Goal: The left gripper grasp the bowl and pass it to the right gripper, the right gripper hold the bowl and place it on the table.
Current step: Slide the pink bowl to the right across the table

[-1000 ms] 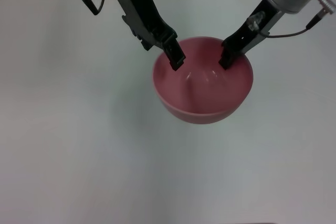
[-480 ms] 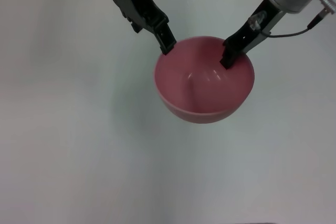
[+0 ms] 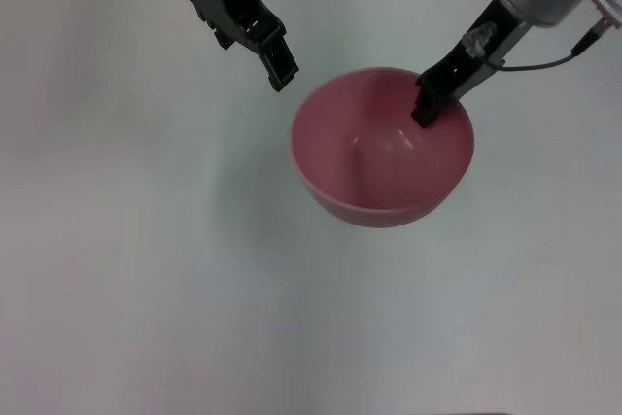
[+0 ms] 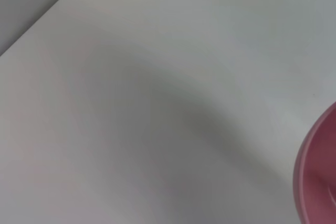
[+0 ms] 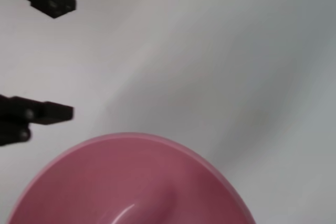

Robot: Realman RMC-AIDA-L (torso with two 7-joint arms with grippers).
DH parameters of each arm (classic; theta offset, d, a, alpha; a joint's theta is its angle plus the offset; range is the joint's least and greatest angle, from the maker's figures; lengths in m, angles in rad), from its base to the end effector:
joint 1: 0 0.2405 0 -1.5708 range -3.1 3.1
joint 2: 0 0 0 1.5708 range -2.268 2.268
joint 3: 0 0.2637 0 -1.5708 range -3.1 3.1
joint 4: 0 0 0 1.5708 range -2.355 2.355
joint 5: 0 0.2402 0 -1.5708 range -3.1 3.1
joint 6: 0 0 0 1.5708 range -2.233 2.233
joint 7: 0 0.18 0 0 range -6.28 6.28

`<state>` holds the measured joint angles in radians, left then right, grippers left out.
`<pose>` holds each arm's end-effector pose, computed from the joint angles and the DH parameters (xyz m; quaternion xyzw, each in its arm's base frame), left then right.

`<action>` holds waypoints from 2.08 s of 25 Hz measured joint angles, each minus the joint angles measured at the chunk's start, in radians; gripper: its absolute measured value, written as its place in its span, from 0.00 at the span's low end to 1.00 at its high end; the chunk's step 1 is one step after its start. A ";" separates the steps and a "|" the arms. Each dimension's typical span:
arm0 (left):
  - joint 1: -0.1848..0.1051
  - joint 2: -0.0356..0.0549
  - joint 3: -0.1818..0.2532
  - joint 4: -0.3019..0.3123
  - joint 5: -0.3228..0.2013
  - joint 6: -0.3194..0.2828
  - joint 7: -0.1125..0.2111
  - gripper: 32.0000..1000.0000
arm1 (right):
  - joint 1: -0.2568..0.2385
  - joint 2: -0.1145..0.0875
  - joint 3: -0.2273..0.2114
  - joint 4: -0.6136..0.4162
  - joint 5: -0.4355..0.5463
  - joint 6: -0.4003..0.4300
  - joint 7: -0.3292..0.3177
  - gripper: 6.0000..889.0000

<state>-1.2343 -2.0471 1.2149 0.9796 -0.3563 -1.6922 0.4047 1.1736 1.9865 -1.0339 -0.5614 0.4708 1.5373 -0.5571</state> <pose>-0.0513 0.4623 -0.0246 -0.8997 -0.3035 0.2442 0.1967 0.1512 0.4579 -0.0509 -0.8774 0.4267 -0.2008 0.0883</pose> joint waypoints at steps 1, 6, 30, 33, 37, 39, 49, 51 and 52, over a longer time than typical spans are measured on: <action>0.001 -0.0002 0.000 -0.002 0.000 0.003 0.000 0.86 | -0.004 0.000 0.000 0.000 -0.008 -0.008 -0.001 0.03; 0.008 -0.0019 0.000 -0.008 0.000 0.016 0.000 0.86 | -0.043 -0.010 0.005 0.005 -0.025 -0.054 -0.009 0.03; 0.053 -0.0054 0.072 -0.060 -0.012 0.081 -0.025 0.85 | -0.155 -0.038 0.047 0.140 -0.004 -0.316 -0.111 0.03; 0.054 -0.0054 0.073 -0.061 -0.012 0.082 -0.025 0.85 | -0.165 -0.038 0.047 0.143 -0.008 -0.338 -0.117 0.03; 0.055 -0.0054 0.073 -0.061 -0.012 0.083 -0.026 0.85 | -0.185 -0.038 0.048 0.147 -0.011 -0.365 -0.118 0.03; 0.055 -0.0054 0.074 -0.061 -0.012 0.085 -0.026 0.85 | -0.195 -0.038 0.047 0.153 -0.011 -0.379 -0.118 0.03; 0.065 -0.0063 0.075 -0.062 -0.012 0.095 -0.026 0.85 | -0.205 -0.037 0.051 0.193 -0.008 -0.446 -0.135 0.03; 0.065 -0.0065 0.075 -0.062 -0.012 0.095 -0.026 0.85 | -0.205 -0.035 0.054 0.205 -0.008 -0.459 -0.141 0.02; 0.066 -0.0066 0.075 -0.062 -0.012 0.095 -0.026 0.85 | -0.205 -0.033 0.055 0.211 -0.007 -0.467 -0.144 0.03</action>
<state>-1.1686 -2.0537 1.2901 0.9173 -0.3682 -1.5972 0.3788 0.9681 1.9532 -0.9793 -0.3503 0.4634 1.0706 -0.7009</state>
